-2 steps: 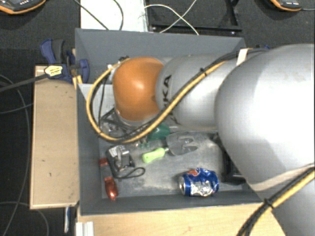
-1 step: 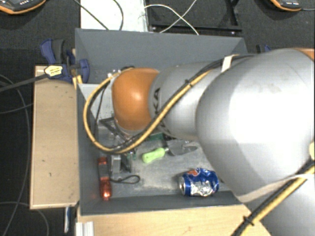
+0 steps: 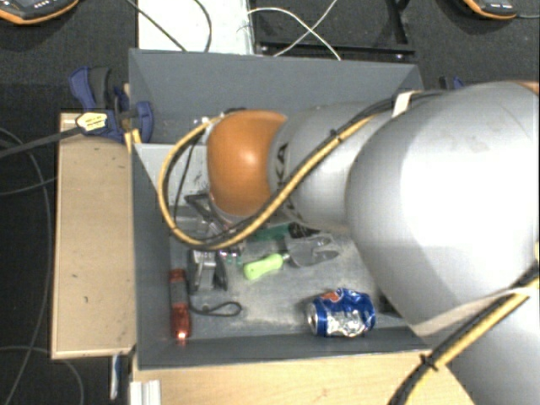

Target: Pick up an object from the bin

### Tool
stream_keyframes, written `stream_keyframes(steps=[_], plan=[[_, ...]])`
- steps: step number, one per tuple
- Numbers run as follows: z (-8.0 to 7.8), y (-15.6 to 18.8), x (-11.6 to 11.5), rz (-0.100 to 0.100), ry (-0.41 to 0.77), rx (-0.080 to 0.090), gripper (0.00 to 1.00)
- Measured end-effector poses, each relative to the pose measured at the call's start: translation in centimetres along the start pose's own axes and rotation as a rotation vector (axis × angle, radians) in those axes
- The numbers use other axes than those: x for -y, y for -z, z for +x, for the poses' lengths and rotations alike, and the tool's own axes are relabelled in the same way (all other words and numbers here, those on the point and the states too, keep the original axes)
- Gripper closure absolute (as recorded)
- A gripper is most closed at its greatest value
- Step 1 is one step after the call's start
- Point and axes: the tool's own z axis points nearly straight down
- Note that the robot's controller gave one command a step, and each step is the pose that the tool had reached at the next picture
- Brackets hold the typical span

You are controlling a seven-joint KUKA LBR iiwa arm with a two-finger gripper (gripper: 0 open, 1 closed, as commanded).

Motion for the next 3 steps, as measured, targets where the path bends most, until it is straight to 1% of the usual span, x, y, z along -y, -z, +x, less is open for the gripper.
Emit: stream_keyframes(steps=[1, 3], plan=[[5.53, -0.15, 1.84, 0.01, 0.053, -0.003, 0.0], [5.33, -0.12, 1.77, 0.007, 0.046, 0.0, 0.0]])
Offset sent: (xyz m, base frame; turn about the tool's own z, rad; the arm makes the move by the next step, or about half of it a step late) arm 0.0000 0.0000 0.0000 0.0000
